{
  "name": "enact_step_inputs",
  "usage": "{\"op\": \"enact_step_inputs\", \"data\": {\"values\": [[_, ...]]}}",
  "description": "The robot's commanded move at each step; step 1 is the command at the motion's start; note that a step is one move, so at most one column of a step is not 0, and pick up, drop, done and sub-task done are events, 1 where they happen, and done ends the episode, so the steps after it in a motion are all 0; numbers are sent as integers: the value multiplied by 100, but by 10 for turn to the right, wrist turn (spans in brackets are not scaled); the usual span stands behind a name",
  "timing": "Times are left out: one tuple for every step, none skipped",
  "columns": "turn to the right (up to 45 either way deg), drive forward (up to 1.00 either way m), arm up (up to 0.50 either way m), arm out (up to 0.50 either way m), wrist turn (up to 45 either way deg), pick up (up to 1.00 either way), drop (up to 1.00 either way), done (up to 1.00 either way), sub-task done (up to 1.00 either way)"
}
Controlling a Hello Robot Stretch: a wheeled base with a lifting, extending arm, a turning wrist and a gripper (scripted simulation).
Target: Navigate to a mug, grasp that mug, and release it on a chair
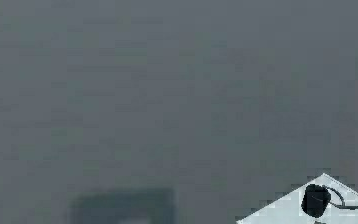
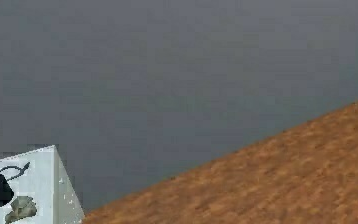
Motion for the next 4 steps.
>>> {"op": "enact_step_inputs", "data": {"values": [[450,0,0,0,0,0,0,0,0],[300,0,0,0,0,0,0,0,0],[0,35,0,0,0,0,0,0,0],[0,50,0,0,0,0,0,0,0]]}}
